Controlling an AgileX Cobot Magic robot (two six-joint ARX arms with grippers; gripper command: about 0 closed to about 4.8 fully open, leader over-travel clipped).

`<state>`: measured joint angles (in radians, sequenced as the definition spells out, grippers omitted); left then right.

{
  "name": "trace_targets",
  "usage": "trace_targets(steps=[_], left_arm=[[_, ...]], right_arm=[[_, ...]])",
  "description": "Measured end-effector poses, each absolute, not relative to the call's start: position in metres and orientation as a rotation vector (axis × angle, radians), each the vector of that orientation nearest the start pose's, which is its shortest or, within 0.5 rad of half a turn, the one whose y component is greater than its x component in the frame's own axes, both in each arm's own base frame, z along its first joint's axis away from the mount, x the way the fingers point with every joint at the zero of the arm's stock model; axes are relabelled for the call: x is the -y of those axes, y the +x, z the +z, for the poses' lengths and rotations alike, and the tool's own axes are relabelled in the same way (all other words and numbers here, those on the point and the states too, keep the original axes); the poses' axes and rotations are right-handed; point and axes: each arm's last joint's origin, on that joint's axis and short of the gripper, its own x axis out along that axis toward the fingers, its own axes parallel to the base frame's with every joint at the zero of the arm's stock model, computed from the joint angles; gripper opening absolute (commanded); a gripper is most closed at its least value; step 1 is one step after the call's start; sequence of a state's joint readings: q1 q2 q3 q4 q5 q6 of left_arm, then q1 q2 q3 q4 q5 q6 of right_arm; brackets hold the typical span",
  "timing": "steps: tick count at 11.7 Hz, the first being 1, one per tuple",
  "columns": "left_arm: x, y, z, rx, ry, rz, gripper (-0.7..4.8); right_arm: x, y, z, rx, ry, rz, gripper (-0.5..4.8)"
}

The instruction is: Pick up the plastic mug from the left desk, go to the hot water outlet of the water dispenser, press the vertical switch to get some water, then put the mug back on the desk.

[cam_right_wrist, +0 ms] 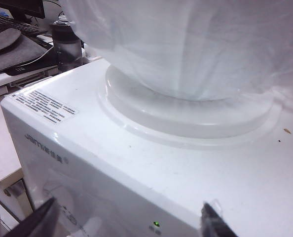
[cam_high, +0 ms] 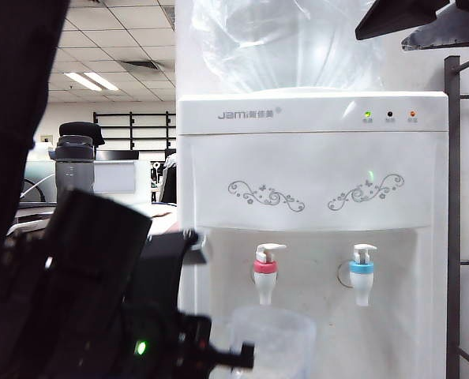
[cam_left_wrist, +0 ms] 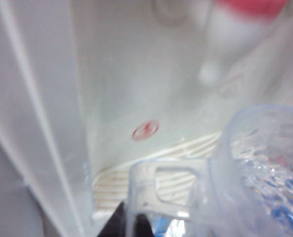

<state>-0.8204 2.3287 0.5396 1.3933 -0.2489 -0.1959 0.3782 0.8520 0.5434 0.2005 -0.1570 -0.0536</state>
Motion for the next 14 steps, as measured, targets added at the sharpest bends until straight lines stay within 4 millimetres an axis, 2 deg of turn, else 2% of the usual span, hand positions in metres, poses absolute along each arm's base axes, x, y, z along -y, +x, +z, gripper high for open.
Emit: trace_targets(steps=[2, 14], left_arm=[[0.2082, 0.2045, -0.003, -0.435, 0.047, -0.504, -0.05], [0.2089, 0.205, -0.0028, -0.432, 0.051, -0.503, -0.05]], right_arm=[[-0.0757, 0.1783, 0.2744, -0.095, -0.064, 0.538, 3.73], [-0.0757, 0.1783, 0.2744, -0.095, -0.064, 0.538, 3.73]])
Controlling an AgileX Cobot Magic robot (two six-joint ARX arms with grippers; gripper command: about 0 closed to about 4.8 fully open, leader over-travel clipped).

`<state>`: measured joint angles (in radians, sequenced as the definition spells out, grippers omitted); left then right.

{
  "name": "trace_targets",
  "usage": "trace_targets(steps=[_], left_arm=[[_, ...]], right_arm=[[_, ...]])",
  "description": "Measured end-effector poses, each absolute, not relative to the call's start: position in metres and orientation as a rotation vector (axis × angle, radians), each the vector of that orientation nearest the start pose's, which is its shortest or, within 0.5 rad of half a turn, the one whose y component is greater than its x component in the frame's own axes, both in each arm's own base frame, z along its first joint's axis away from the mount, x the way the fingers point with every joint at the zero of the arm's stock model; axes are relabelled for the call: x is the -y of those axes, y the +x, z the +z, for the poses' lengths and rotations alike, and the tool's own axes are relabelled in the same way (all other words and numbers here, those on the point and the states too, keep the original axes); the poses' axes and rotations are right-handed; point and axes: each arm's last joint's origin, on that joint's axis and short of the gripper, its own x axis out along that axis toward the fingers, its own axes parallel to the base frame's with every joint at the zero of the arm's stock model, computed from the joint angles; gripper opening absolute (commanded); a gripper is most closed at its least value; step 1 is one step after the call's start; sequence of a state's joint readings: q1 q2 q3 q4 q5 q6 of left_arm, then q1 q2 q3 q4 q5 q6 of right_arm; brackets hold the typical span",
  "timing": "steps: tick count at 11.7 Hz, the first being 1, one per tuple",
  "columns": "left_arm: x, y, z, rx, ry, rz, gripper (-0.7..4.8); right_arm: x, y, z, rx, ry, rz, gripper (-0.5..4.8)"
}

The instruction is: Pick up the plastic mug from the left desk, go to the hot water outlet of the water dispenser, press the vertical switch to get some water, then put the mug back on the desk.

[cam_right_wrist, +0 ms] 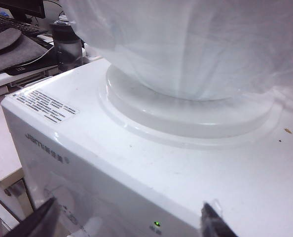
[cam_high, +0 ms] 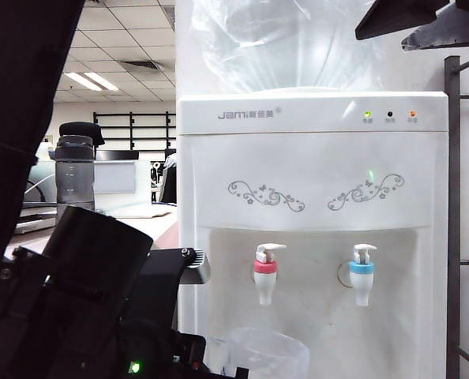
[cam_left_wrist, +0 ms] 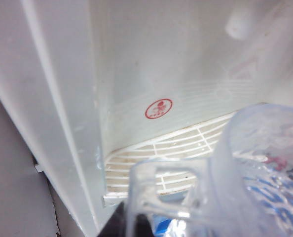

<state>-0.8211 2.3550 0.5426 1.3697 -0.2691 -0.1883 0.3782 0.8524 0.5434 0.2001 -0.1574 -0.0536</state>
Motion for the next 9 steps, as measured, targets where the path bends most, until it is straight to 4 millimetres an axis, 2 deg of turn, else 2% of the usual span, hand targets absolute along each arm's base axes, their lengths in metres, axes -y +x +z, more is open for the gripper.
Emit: trace_targets(steps=[9], left_arm=[[0.2093, 0.2047, -0.0027, -0.435, 0.048, -0.52, -0.05]], right_arm=[[-0.0758, 0.1783, 0.2744, -0.095, -0.064, 0.538, 3.73]])
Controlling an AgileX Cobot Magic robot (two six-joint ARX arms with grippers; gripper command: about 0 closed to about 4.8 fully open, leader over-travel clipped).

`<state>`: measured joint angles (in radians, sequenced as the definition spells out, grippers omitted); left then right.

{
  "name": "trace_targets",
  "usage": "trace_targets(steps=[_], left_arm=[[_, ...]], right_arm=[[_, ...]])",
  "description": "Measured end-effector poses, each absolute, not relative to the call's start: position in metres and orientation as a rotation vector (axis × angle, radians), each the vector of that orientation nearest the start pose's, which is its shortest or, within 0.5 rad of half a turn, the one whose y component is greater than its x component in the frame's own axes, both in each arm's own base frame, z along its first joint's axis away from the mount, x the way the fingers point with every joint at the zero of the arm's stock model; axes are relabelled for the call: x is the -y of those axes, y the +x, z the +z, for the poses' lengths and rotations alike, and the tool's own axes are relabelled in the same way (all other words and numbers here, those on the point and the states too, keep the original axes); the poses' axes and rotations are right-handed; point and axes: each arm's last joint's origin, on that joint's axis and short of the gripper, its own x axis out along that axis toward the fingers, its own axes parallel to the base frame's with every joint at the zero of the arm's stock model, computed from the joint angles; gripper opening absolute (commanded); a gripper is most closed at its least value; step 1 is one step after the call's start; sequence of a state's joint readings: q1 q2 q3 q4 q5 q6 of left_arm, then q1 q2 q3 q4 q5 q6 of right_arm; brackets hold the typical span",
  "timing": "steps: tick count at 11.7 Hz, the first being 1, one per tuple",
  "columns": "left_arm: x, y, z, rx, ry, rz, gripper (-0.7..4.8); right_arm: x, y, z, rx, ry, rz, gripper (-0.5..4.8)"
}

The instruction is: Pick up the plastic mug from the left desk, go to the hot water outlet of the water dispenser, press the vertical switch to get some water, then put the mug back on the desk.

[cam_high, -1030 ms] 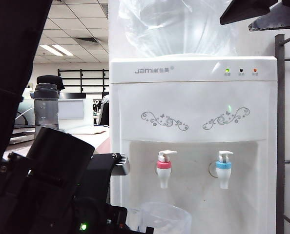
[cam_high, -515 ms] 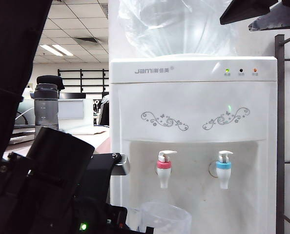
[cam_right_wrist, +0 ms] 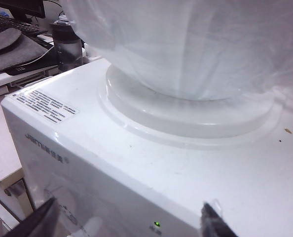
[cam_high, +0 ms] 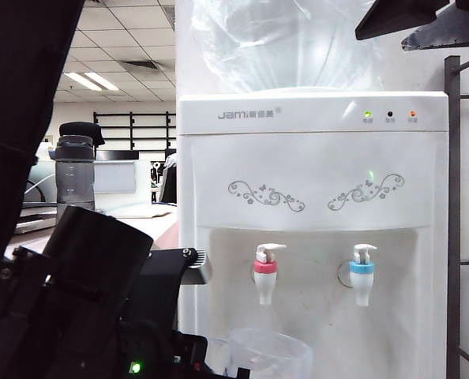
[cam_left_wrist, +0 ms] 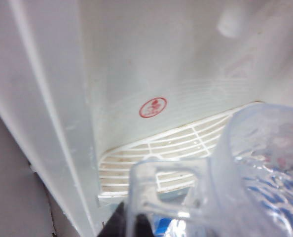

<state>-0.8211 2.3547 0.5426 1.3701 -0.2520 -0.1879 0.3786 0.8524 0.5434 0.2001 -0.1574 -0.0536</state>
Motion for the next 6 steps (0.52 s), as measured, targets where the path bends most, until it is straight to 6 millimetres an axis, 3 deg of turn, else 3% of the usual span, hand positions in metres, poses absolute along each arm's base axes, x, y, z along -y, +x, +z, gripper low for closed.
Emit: trace_targets(steps=[6], left_arm=[[0.22, 0.214, 0.004, -0.369, 0.008, -0.531, -0.05]], right_arm=[[-0.076, 0.178, 0.275, -0.095, -0.064, 0.538, 3.73]])
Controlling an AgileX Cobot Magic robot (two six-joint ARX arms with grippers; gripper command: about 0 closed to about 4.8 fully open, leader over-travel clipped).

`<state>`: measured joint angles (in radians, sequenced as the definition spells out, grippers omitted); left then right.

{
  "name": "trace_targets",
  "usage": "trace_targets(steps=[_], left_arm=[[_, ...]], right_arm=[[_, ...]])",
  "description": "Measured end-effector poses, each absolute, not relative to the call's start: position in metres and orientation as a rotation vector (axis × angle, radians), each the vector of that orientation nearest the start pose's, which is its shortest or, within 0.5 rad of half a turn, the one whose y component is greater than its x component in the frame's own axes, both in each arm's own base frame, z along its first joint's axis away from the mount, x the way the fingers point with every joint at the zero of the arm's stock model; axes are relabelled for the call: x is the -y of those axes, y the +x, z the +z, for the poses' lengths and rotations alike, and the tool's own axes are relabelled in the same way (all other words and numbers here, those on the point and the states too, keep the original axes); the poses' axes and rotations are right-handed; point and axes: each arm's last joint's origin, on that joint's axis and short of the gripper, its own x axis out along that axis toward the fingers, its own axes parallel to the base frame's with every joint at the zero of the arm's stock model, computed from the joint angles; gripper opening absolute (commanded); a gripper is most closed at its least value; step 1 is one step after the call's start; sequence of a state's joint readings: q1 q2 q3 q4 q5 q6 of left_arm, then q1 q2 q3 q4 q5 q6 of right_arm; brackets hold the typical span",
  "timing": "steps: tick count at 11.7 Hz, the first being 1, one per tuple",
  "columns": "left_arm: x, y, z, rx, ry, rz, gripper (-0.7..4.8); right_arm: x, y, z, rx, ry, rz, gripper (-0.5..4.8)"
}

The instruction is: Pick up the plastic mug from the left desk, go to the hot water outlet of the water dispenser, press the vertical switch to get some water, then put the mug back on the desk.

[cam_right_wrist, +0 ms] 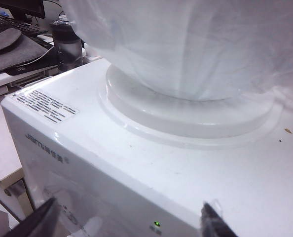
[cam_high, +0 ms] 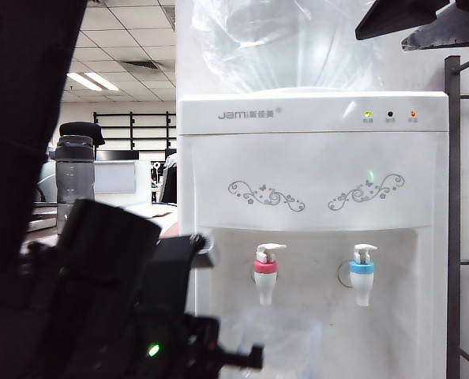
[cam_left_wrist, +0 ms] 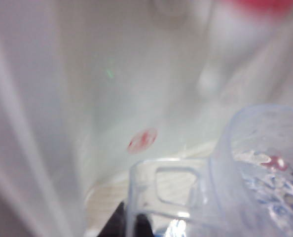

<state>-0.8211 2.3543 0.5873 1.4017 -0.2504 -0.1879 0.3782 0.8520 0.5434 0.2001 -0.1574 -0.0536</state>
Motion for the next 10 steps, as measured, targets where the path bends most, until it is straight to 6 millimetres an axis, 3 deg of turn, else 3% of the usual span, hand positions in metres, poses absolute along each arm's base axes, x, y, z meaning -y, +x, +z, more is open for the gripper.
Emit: trace_targets(steps=[4, 10], left_arm=[[0.227, 0.224, 0.009, -0.331, -0.017, -0.534, -0.05], [0.218, 0.232, 0.005, -0.377, 0.006, -0.509, -0.05]], right_arm=[[-0.076, 0.178, 0.275, -0.095, -0.064, 0.538, 3.73], [-0.076, 0.178, 0.275, -0.095, -0.064, 0.538, 3.73]])
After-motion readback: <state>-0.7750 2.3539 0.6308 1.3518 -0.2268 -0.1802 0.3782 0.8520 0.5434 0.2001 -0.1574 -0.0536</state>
